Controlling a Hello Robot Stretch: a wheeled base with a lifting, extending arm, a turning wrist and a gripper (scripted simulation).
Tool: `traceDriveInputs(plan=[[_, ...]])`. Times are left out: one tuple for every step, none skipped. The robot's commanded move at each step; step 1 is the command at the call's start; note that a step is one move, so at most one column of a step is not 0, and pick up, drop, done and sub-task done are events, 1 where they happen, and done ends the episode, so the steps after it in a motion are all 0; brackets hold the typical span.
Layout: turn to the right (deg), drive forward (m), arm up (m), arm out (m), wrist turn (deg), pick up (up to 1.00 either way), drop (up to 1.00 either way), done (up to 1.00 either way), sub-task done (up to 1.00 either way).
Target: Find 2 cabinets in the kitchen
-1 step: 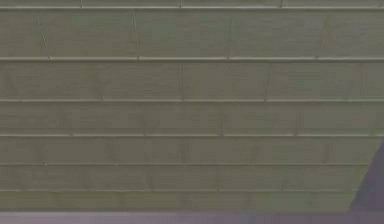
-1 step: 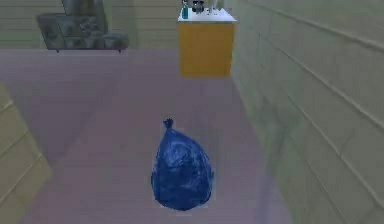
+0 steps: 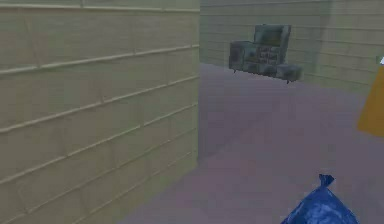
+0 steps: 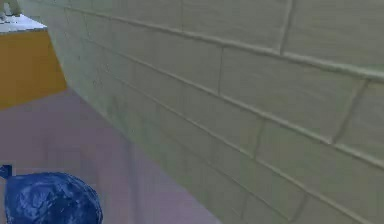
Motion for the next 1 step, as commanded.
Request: traceDriveInputs(plan=[[9.0, 0.00, 0.00, 0.00, 0.0, 0.00, 0.00, 0.00, 0.00]])
